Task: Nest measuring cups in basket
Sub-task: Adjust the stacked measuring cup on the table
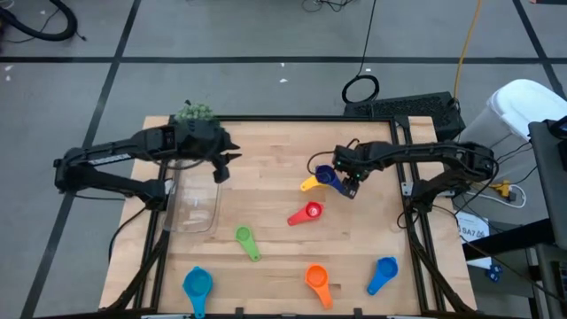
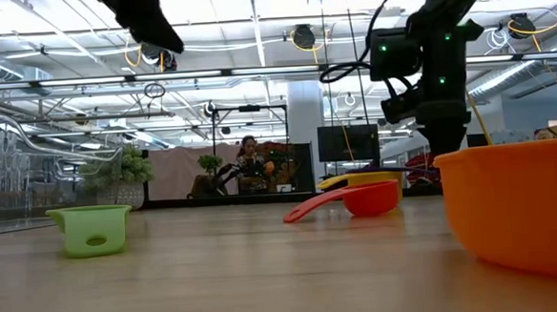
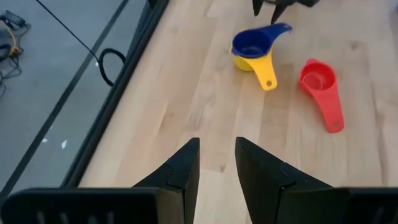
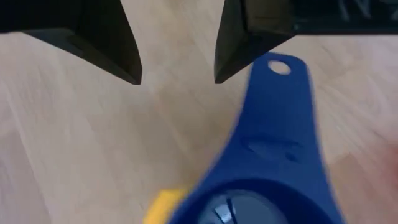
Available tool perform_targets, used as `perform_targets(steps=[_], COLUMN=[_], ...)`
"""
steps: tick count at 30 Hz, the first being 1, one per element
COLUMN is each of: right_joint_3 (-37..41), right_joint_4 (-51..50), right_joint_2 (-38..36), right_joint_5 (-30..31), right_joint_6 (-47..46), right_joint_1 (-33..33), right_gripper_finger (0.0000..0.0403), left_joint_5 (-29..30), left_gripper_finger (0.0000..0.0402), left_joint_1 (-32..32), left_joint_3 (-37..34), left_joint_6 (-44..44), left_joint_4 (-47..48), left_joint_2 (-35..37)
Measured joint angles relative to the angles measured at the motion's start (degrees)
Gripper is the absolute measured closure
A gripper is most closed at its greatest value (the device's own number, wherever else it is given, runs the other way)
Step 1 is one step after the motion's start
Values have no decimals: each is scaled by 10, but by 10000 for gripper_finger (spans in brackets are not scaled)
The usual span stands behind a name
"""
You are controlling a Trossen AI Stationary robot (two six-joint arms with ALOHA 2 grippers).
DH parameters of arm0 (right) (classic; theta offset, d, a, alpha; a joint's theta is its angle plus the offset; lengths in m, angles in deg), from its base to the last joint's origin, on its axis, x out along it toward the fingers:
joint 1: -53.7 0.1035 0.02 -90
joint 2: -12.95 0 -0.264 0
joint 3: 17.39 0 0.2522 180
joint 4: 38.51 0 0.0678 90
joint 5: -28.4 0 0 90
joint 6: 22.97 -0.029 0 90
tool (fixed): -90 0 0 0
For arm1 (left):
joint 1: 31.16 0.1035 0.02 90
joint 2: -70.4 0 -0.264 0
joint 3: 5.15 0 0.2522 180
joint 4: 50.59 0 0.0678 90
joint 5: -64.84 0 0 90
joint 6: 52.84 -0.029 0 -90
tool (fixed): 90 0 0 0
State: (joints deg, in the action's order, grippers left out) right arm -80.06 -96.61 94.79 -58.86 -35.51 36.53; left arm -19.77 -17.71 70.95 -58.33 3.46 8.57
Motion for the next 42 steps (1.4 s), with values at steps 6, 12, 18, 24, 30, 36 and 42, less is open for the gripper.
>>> perform_targets(steps=[6, 12, 18, 24, 30, 36, 42], right_joint_3=[2, 3, 3, 3, 3, 3, 3], right_joint_4=[30, 46, 45, 43, 47, 53, 53], right_joint_2=[0, 0, 0, 0, 0, 0, 0], right_joint_5=[0, 0, 1, 2, 4, 4, 4], right_joint_6=[-3, -13, -9, 6, 17, 21, 27], right_joint_1=[30, 46, 49, 49, 49, 49, 49], right_gripper_finger=[219, 225, 227, 227, 227, 227, 227], left_joint_5=[0, 0, -12, -14, 13, 21, 1], left_gripper_finger=[295, 295, 295, 295, 295, 295, 295], left_joint_1=[0, 8, 16, 16, 24, 35, 39], left_joint_3=[0, 0, 0, 0, 0, -2, -1], left_joint_6=[-2, -10, -11, -15, -15, -7, 1], left_joint_4=[-47, -85, -123, -175, -236, -282, -339], left_joint_2=[-43, -96, -168, -221, -254, -316, -385])
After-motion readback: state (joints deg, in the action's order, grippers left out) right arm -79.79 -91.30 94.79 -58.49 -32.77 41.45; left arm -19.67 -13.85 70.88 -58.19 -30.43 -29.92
